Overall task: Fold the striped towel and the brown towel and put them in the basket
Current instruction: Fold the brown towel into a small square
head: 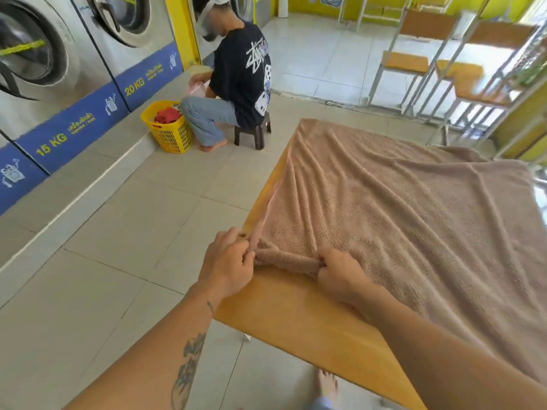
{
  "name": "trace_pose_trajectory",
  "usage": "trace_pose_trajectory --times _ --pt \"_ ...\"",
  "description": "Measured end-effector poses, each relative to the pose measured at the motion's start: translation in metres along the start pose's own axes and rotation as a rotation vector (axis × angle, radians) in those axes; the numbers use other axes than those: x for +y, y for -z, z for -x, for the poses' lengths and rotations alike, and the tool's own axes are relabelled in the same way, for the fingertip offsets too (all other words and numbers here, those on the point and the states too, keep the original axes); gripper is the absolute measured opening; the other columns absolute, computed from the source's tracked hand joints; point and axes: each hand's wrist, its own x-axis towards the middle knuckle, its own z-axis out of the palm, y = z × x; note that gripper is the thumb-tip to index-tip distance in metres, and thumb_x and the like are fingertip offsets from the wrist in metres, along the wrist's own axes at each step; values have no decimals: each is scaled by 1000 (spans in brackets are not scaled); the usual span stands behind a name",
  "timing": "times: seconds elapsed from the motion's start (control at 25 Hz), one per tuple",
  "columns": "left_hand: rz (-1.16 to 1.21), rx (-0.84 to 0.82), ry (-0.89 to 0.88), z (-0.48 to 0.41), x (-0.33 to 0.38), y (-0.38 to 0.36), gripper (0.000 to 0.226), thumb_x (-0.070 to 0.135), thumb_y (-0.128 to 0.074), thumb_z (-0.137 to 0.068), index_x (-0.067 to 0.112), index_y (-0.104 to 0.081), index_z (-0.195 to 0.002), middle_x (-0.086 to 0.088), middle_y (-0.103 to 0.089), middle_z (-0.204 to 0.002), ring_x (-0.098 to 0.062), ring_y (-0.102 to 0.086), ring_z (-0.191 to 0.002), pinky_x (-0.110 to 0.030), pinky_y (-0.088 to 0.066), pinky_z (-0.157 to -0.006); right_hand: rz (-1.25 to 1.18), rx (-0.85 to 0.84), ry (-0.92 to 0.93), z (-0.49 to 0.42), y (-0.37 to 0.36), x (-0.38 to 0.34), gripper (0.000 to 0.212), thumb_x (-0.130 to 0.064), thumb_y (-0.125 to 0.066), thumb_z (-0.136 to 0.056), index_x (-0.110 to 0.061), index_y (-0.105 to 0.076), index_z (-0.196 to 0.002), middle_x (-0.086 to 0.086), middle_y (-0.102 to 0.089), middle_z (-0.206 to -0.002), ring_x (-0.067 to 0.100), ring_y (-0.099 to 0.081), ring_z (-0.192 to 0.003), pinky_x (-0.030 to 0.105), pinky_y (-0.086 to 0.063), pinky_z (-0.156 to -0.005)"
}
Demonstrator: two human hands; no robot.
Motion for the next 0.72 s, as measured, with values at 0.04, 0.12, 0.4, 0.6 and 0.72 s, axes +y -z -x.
trace_pose_trajectory --times 0.04,0.12,0.4,0.6,0.72 --pt "13 12 -90 6 -4 7 27 32 -48 -94 16 -66 -83 2 -59 -120 -20 -49 -108 -40 -47 -91 -20 -31 -38 4 4 -1 16 -6 -46 -80 -22 -48 -75 -2 -54 -81 18 -50 -74 31 -34 -57" --pt "162 2 -141 18 -9 19 29 36 -45 -92 18 -60 -76 2 -66 -93 -19 -55 -89 -40 -50 -78 -58 -86 -101 15 8 -3 17 -7 -46 -78 -21 -53 -71 -2 -57 -80 15 -50 -73 30 -36 -57" --pt "212 -204 -68 46 -12 31 32 37 -40 -103 25 -47 -75 -2 -61 -70 -28 -60 -72 -40 -46 -69 -184 -184 -222 35 -1 -5 21 -15 -49 -79 -9 -64 -93 6 -60 -79 22 -53 -68 32 -42 -59" --pt "-73 -274 -50 48 -22 25 32 41 -30 -104 24 -45 -81 -3 -64 -82 -29 -57 -81 -42 -42 -83 -20 115 -239 30 -40 -17 24 -39 -54 -90 -17 -53 -99 3 -59 -96 23 -57 -88 37 -49 -72" --pt "65 -411 11 48 -31 26 16 32 -46 -88 22 -41 -77 3 -53 -86 -25 -47 -88 -42 -43 -81 67 267 -171 23 -51 -18 10 -26 -46 -89 -17 -48 -93 6 -58 -99 28 -56 -85 40 -50 -71"
